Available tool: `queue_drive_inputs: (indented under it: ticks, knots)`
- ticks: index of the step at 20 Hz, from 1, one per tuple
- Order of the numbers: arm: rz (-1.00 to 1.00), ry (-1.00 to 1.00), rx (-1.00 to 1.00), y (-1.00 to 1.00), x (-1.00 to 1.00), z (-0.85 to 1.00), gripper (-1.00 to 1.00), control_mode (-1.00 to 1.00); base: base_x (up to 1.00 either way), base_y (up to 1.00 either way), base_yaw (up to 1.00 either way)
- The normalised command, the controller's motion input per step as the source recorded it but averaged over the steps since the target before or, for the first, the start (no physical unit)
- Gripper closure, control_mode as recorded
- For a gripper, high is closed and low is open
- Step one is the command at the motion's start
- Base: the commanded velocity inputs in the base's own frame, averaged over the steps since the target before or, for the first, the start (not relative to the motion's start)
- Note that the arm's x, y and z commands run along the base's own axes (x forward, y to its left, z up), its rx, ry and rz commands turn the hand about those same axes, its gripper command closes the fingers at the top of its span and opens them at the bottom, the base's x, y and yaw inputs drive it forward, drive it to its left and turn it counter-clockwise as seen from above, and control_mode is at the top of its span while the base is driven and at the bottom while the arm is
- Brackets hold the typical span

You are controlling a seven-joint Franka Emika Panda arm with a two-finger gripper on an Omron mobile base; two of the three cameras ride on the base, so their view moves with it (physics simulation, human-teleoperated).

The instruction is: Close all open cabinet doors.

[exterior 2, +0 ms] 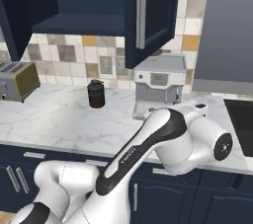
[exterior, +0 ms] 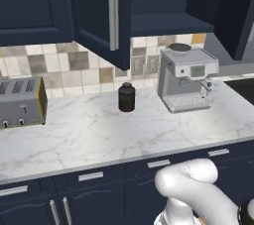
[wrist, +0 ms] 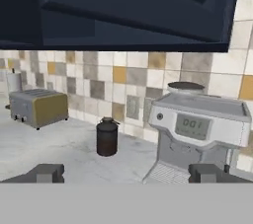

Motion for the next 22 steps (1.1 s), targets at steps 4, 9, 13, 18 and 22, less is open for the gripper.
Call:
queue_drive_inputs:
  ticks: [4, 9, 13, 18, 22]
  knots:
    - [0.20, -0.17, -0.05, -0.05, 0.28, 0.37, -1.00, -1.00, 0.00, 0.00, 0.00]
    - [0.19, -0.17, -0.05, 0.00, 0.39, 0.52, -1.00, -1.00, 0.00, 0.00, 0.00]
    - [0.16, -0.12, -0.03, 0.00, 0.27, 0.45, -1.00, -1.00, 0.00, 0.00, 0.00]
    - [0.00, 0.00, 0.01, -0.02, 0.06, -0.02, -1.00, -1.00, 0.00, 0.00, 0.00]
    - [0.00, -0.07, -0.09, 0.08, 0.05, 0.10, -1.00, -1.00, 0.00, 0.00, 0.00]
